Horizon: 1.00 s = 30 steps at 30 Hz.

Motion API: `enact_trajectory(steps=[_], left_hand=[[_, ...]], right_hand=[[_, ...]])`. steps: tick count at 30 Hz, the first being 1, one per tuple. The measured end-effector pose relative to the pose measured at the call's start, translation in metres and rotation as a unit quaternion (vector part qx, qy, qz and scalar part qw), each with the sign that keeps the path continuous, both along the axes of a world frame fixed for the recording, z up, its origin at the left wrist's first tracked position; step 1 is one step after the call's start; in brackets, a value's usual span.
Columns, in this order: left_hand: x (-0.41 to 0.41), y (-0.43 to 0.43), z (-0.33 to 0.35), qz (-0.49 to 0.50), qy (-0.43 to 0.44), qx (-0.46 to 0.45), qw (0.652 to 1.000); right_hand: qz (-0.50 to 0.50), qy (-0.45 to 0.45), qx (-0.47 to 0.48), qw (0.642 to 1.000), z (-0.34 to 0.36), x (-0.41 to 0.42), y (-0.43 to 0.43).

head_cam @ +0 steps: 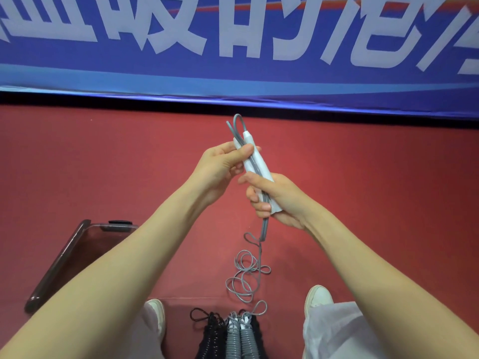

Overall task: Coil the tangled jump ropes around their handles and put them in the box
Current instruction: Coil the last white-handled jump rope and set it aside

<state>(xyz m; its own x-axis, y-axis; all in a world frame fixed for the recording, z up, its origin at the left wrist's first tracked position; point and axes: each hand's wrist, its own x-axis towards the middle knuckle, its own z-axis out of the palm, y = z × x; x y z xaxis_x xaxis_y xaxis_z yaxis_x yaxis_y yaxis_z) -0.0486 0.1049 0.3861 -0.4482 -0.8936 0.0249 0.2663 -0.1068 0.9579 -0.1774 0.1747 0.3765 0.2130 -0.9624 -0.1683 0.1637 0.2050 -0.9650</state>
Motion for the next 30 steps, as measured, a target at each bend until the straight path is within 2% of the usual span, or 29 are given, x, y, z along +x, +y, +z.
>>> enact_trajectory(steps=[2,4,5,6,8,9,10,12,13,16,18,20,22,24,27,30], left_hand=[[0.002,-0.003,0.002,0.007,-0.007,0.008,1.000],[0.004,-0.006,0.003,0.024,-0.019,0.006,1.000],[0.005,-0.008,0.004,0.031,-0.028,-0.002,0.999],[0.007,-0.010,0.003,0.035,-0.038,-0.013,0.999],[0.008,-0.012,0.003,0.042,-0.052,-0.035,0.997],[0.008,-0.013,0.004,0.043,-0.056,-0.043,0.997],[0.008,-0.013,0.003,0.042,-0.057,-0.048,0.996],[0.008,-0.013,0.003,0.041,-0.054,-0.053,0.996],[0.008,-0.014,0.003,0.043,-0.046,-0.050,0.997],[0.003,-0.013,0.005,0.041,-0.012,-0.056,0.998],[-0.003,-0.010,-0.001,0.018,-0.019,-0.049,0.998],[-0.008,-0.005,-0.013,-0.059,-0.112,-0.033,0.991],[-0.006,0.004,-0.023,-0.157,-0.225,-0.074,0.959],[0.000,0.007,-0.026,-0.184,-0.216,-0.097,0.954],[0.009,0.002,-0.024,-0.189,-0.164,-0.069,0.966],[0.017,-0.001,-0.028,-0.245,-0.211,-0.052,0.945]], right_hand=[[-0.017,-0.017,0.000,1.000,-0.002,0.003,-0.001],[-0.045,0.011,-0.017,0.999,-0.005,0.005,-0.002],[-0.065,0.058,-0.039,0.995,-0.007,0.005,-0.003],[-0.082,0.142,-0.075,0.984,-0.010,0.004,-0.003],[-0.090,0.348,-0.141,0.923,-0.016,0.000,-0.005],[-0.086,0.408,-0.155,0.896,-0.019,-0.001,-0.006],[-0.086,0.430,-0.159,0.885,-0.021,-0.002,-0.007],[-0.096,0.423,-0.161,0.887,-0.022,-0.001,-0.008],[-0.099,0.397,-0.157,0.899,-0.020,0.001,-0.008],[-0.109,0.248,-0.131,0.954,-0.015,0.010,-0.008],[-0.153,0.153,-0.112,0.970,-0.009,0.012,-0.012],[-0.222,0.071,-0.112,0.966,-0.001,0.008,-0.019],[-0.279,0.013,-0.115,0.953,0.007,-0.005,-0.023],[-0.301,0.016,-0.119,0.946,0.012,-0.018,-0.024],[-0.303,0.093,-0.124,0.940,0.013,-0.030,-0.022],[-0.264,0.152,-0.117,0.945,0.017,-0.027,-0.019]])
